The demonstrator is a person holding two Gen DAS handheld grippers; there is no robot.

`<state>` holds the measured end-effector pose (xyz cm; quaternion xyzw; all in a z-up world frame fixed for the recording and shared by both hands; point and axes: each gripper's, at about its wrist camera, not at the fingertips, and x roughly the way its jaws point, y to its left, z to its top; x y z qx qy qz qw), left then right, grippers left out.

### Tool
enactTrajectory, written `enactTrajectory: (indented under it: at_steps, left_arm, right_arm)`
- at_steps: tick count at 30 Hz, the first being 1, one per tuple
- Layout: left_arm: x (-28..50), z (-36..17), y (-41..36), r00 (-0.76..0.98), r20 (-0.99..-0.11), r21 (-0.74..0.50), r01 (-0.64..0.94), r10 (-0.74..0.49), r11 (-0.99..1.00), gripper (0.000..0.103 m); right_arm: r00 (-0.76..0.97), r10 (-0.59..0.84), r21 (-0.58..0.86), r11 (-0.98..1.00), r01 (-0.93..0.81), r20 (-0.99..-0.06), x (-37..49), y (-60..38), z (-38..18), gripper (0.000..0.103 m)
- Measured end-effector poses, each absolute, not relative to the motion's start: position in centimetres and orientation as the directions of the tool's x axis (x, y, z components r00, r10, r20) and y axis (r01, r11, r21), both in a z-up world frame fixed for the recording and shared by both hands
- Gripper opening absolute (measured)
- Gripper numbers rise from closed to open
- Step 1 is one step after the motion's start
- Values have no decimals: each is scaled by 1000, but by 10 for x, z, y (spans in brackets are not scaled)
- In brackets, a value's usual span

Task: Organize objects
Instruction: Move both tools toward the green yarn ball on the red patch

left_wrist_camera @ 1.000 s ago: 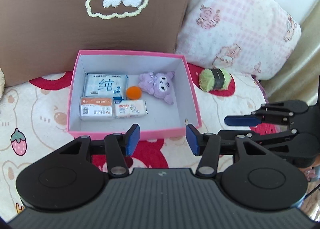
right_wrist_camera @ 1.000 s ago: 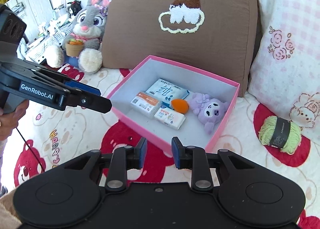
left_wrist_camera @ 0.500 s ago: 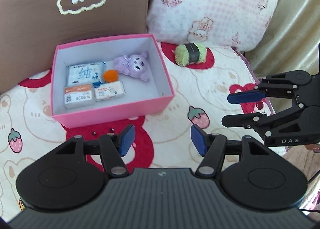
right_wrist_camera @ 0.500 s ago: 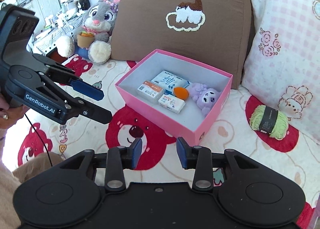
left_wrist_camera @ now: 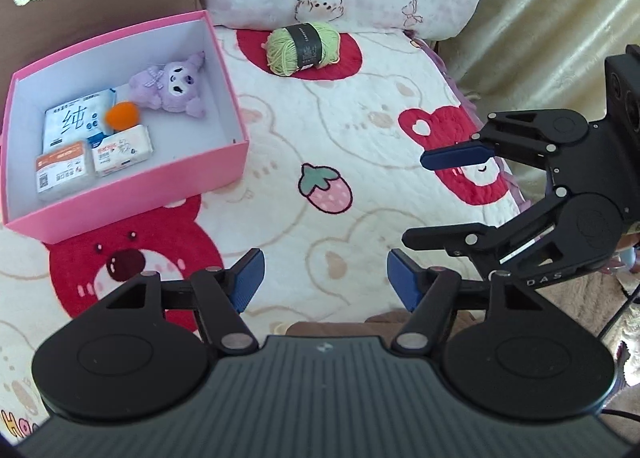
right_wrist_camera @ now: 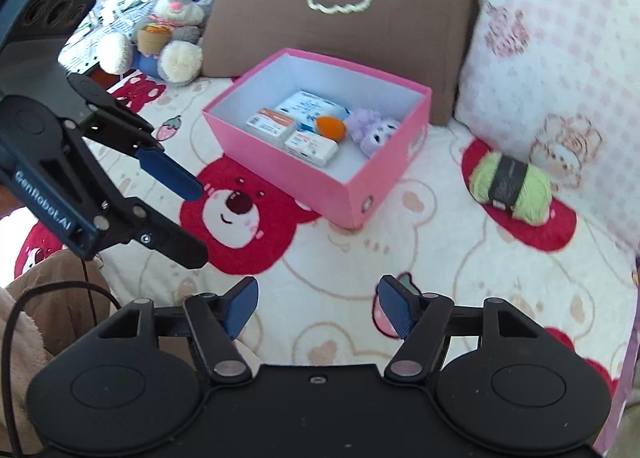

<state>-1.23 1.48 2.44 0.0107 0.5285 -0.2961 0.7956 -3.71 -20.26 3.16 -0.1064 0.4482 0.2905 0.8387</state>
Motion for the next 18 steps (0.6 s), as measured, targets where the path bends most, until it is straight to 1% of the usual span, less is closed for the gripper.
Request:
enactTrajectory:
  at_steps: [2, 5, 8, 10, 13, 15, 18]
  left_arm:
    - [-6, 25, 8, 288, -844, -280, 484, -453, 829, 69]
    - [6, 28, -1, 339, -828, -256, 480, -447, 839, 73]
    - [21, 29, -9, 375, -814, -245, 472, -445, 847, 80]
    - [31, 31, -15, 390, -802, -251, 466, -452, 848, 82]
    - [45, 35, -20, 426, -776, -264, 449, -464, 854, 86]
    - [54, 38, -25, 469, -749, -262, 439, -468, 859, 91]
    - [70, 40, -35, 487, -731, -269, 437, -477, 858, 91]
  right_arm:
    - [437, 380, 72, 816, -574, -815, -35, -209, 27, 75]
    - [470, 374, 64, 831, -553, -800, -28, -216, 23, 84]
    - [524, 376, 58, 849, -525, -764, -22, -223, 21, 84]
    - [565, 360, 41, 866, -498, -742, -17, -226, 22, 85]
    - [621, 321, -23, 877, -479, -715, -11, -227, 23, 86]
    - [654, 294, -66, 882, -467, -697, -5, -228, 26, 86]
    - [691, 263, -106, 891, -442, -674, 8, -228, 29, 86]
